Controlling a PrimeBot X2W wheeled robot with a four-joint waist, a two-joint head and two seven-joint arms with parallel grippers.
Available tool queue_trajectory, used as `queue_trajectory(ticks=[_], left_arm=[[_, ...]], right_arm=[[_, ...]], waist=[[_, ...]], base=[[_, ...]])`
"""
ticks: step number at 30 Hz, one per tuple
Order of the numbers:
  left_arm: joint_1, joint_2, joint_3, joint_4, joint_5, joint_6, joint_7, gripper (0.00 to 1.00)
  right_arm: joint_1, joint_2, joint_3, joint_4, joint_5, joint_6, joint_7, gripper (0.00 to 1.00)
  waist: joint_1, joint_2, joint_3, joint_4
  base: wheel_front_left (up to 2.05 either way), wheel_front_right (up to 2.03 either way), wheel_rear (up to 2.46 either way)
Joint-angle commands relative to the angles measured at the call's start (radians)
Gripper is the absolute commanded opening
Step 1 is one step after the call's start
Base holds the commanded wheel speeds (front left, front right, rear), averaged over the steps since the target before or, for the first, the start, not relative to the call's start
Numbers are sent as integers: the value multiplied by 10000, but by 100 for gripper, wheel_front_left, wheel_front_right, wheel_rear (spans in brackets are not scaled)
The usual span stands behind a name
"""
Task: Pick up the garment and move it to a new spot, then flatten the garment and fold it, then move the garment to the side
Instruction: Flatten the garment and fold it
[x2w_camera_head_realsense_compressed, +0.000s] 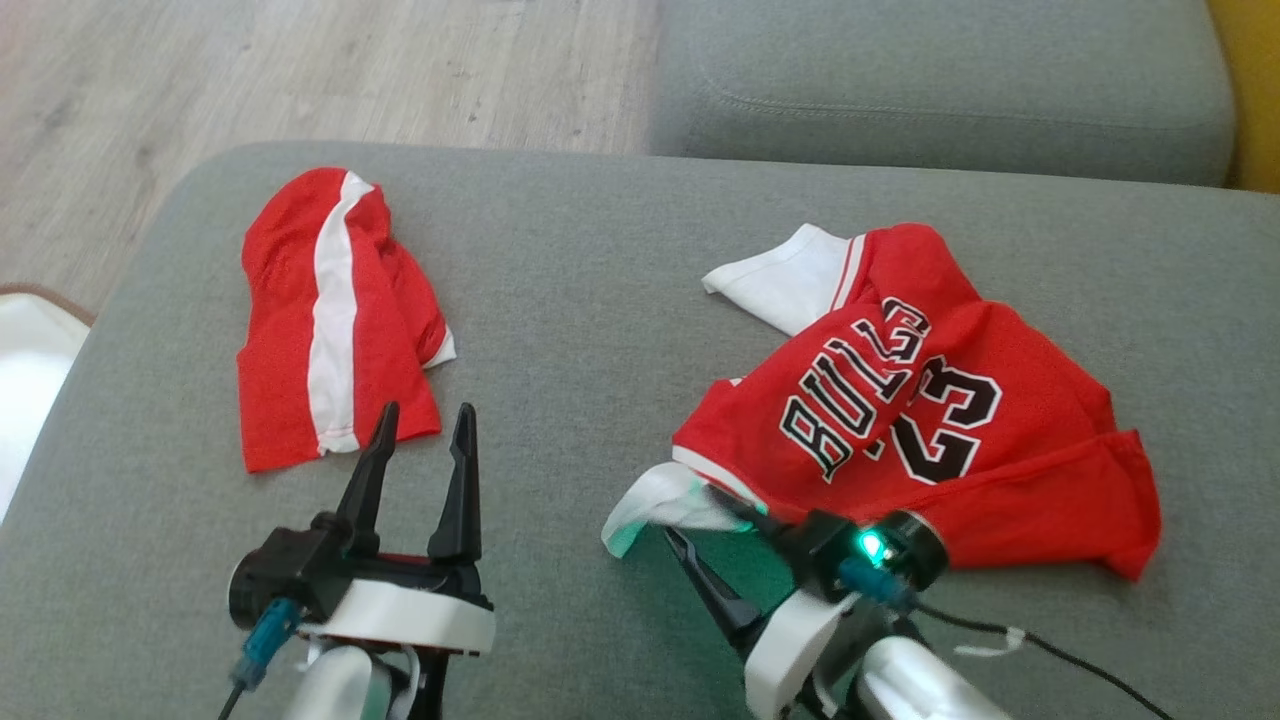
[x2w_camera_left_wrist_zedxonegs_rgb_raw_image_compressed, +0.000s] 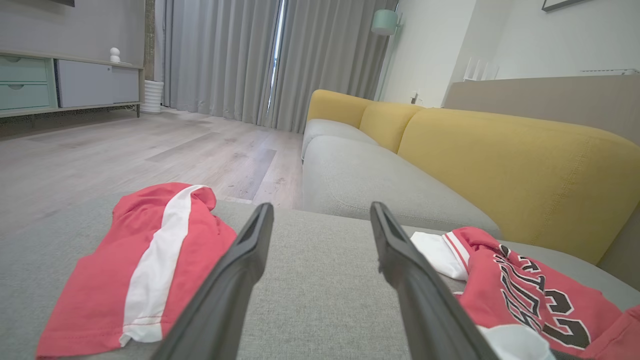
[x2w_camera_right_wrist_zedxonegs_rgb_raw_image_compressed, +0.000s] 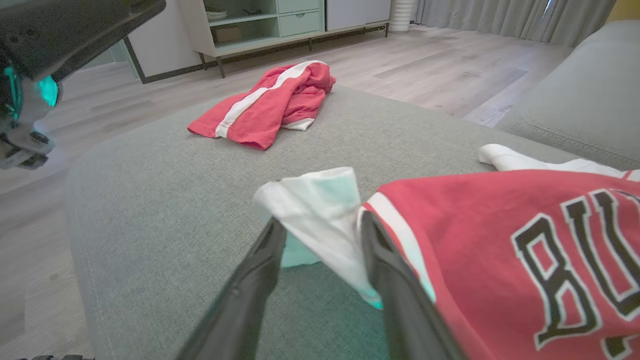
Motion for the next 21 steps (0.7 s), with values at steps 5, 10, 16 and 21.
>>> queue_trajectory(ticks=[5,10,16,21], left_arm=[[-87,16,469,-328,118,80,-93,100],[-20,16,555,-440,148,90,-93,100],[33,16,688,-701,113,139,-93,100],[142,16,706,-908,70,181,-93,100]], right_arm=[[-350,74,-923,-636,-16,69,-454,100],[-309,74,-2517,-1391,-225,69,-861,100],[170,74,-4300,-2676,-568,69,-1236,100],[859,74,-5066,-3236,-479,69,-1361,100]], waist=[[1,-1,-165,-236],[1,-1,-242,-467],[1,-1,-218,-741],[1,-1,-204,-934]], base=[[0,0,0],[0,0,0],[0,0,0],[0,0,0]])
